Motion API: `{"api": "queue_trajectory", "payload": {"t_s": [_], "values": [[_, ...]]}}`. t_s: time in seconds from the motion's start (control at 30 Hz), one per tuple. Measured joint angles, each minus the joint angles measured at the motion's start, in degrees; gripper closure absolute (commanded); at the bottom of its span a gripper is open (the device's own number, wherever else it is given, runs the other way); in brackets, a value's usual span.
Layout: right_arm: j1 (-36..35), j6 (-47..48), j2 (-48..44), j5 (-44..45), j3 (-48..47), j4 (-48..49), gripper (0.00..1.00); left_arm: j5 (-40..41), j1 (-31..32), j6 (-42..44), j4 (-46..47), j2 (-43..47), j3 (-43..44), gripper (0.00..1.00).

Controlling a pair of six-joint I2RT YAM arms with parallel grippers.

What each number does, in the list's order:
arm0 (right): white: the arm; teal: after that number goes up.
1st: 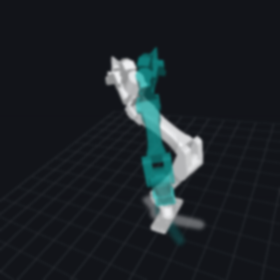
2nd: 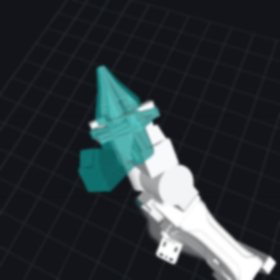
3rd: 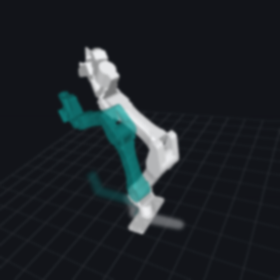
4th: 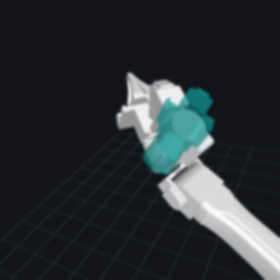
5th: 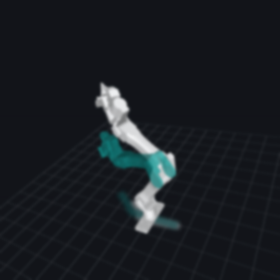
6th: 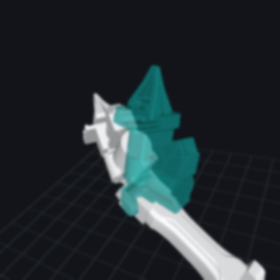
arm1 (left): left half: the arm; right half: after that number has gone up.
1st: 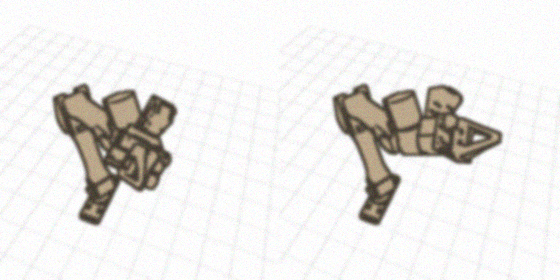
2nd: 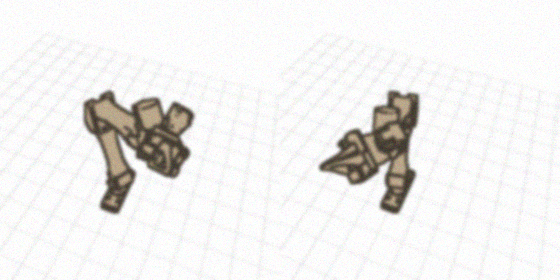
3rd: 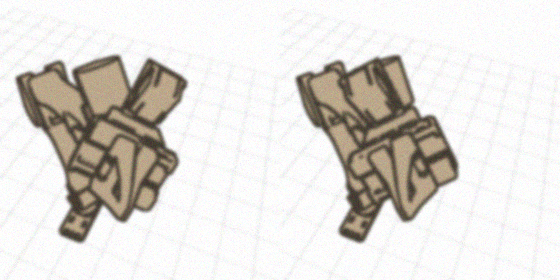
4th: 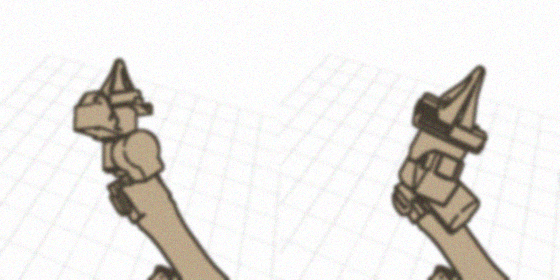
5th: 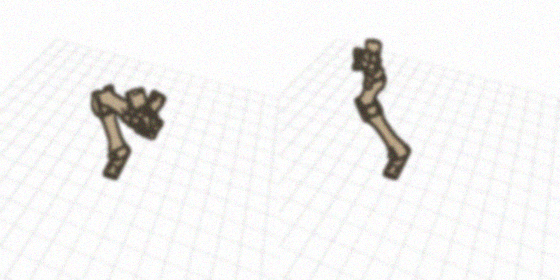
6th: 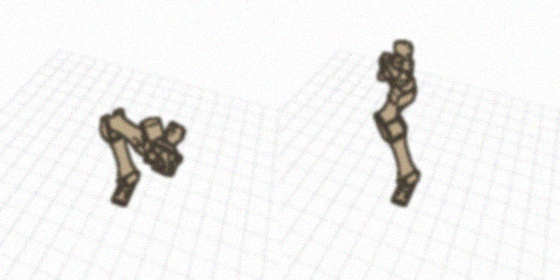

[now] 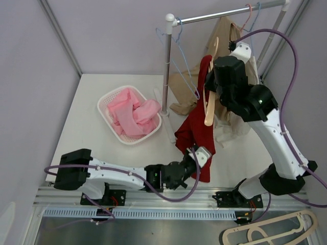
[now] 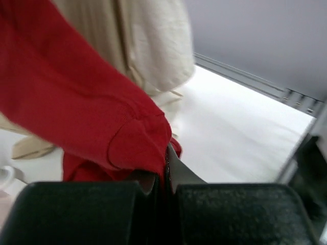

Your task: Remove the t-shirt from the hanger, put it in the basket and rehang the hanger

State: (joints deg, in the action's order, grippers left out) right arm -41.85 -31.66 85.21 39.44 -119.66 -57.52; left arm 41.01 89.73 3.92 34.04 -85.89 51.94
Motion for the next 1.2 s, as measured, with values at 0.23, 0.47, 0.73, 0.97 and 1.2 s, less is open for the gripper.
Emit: {"api": "queue_trajectory", "payload": {"t_s": [0.23, 0.47, 0.73, 0.97, 1.2], "values": [[-6.82, -5.75, -11.39, -0.44, 8.20, -3.06, 1.00, -7.08, -10.25, -0.02, -2.51, -0.11, 6.38, 0.99], [-9.97, -10.43, -19.63, -0.33, 14.64, -10.21, 1.00, -11.80, -16.04, -1.05, -3.91, -2.25, 12.00, 0.99], [-10.19, -10.05, -22.05, -0.13, 11.58, -16.02, 1.00, -16.02, -19.10, -4.37, -8.09, -5.53, 13.42, 0.99], [-10.16, -0.85, -19.91, 3.52, 10.25, -12.24, 1.00, -17.73, -14.95, -8.50, -12.63, 2.47, 6.21, 0.99], [-4.22, 9.68, -16.85, 1.01, 9.62, -4.31, 1.00, -18.69, -6.69, -15.19, -23.61, 19.93, -2.84, 0.99]]}}
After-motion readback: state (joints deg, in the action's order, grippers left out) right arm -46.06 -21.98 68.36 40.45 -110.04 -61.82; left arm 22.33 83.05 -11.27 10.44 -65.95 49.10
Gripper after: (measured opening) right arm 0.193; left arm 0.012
